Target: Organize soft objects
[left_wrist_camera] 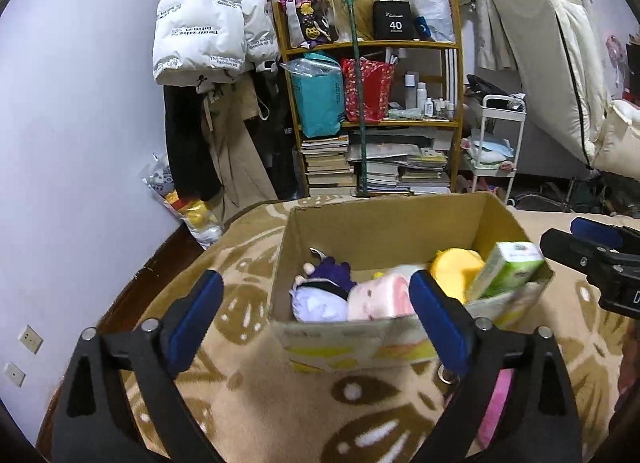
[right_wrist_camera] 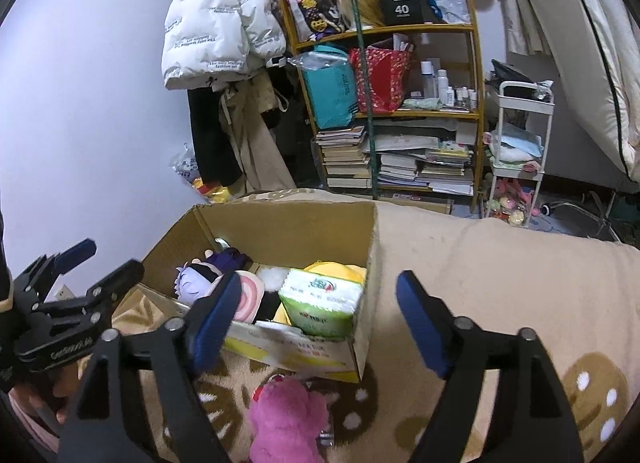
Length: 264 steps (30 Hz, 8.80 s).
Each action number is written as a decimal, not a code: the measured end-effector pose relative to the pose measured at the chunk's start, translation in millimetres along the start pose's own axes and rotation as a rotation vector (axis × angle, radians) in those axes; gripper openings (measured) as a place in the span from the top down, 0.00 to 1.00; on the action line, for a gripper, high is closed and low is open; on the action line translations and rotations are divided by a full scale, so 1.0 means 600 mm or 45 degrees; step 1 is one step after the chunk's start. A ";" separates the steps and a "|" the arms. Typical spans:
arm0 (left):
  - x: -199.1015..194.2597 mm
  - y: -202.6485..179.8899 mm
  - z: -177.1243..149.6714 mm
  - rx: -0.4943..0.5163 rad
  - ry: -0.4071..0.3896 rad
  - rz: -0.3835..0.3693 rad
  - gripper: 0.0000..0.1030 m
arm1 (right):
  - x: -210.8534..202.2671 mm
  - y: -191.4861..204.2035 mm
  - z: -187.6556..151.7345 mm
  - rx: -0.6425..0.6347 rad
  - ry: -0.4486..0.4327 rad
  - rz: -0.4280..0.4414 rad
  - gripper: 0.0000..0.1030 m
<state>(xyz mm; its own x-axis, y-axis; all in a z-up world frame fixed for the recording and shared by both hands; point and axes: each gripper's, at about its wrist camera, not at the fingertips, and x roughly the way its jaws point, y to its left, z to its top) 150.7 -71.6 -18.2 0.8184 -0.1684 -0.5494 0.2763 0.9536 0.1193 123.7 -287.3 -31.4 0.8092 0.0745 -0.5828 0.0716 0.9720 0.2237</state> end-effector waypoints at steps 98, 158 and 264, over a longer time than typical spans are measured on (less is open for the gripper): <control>0.084 -0.144 -0.147 -0.070 0.568 -0.369 0.38 | 0.083 -0.088 -0.141 0.261 0.478 -0.105 0.11; -0.082 0.006 -0.091 -0.113 0.234 -0.077 0.41 | -0.101 0.028 -0.093 0.054 0.173 0.103 0.97; -0.252 0.086 -0.078 -0.091 -0.237 0.136 0.05 | -0.250 0.053 -0.064 -0.100 -0.335 -0.023 0.00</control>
<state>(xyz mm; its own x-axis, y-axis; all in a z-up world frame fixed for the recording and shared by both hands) 17.7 15.1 32.0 0.9218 -0.1022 -0.3738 0.1520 0.9827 0.1062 -17.4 -258.7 33.1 0.9326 0.0069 -0.3609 0.0498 0.9878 0.1477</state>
